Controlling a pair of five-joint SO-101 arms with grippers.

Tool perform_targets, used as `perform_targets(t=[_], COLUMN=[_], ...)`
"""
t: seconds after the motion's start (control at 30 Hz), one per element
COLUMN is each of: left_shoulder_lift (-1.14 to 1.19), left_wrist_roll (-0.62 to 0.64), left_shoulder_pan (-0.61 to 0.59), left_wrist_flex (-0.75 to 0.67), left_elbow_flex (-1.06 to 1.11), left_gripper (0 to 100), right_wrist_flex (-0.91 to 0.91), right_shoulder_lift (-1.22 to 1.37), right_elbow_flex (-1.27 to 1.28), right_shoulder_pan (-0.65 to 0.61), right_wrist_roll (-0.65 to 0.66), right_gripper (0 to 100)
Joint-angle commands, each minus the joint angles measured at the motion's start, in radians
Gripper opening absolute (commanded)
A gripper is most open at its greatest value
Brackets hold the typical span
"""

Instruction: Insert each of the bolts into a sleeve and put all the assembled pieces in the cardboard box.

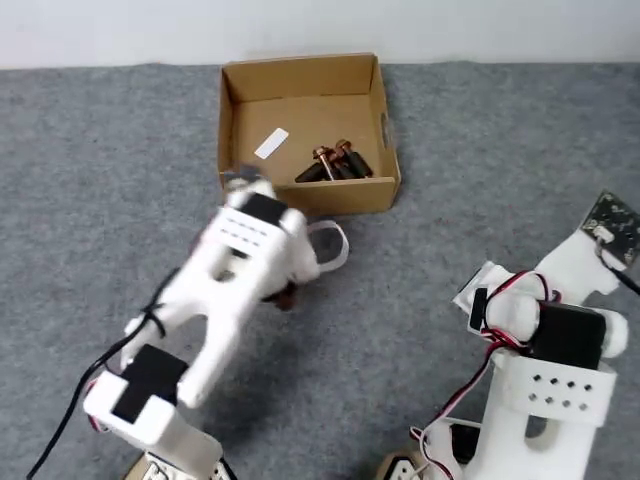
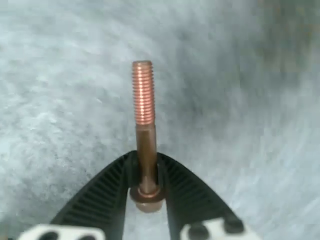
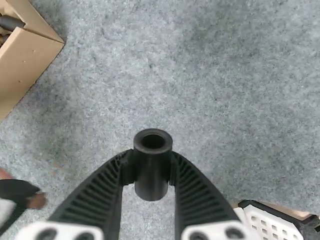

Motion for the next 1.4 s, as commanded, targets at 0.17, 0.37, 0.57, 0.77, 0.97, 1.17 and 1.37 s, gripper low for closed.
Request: perform_targets(t=[0.17,0.37,0.57,0.77,0.97,1.17,1.37], left_shoulder_lift=[-0.051,-0.051,-0.049,-0.049,-0.049,-0.052,-0.061], left_wrist_roll=[0.356,0.402,0.474,0.476,0.47,0.442,-0.072], left_shoulder_pan=[-0.203,-0.233,-0.233,-0.232,-0.212,-0.199,-0.199], left_wrist_flex=[0.003,-0.018,-0.017,-0.014,0.02,0.046,0.153], left_elbow_flex=[-0.054,-0.054,-0.054,-0.053,-0.053,-0.053,-0.059], left_gripper=[1,1,1,3,17,19,19], right_wrist_flex=[0.039,0.039,0.039,0.039,0.039,0.039,0.039], right_shoulder_lift=[-0.019,-0.018,-0.019,-0.019,-0.019,-0.019,-0.019], right_elbow_flex=[-0.008,-0.008,-0.008,-0.008,-0.008,-0.008,-0.008], right_shoulder_pan=[0.013,0.012,0.012,0.012,0.012,0.012,0.012], right_wrist_roll=[0.003,0.003,0.003,0.003,0.003,0.003,0.005], right_gripper=[0.8,0.8,0.8,0.8,0.8,0.8,0.8])
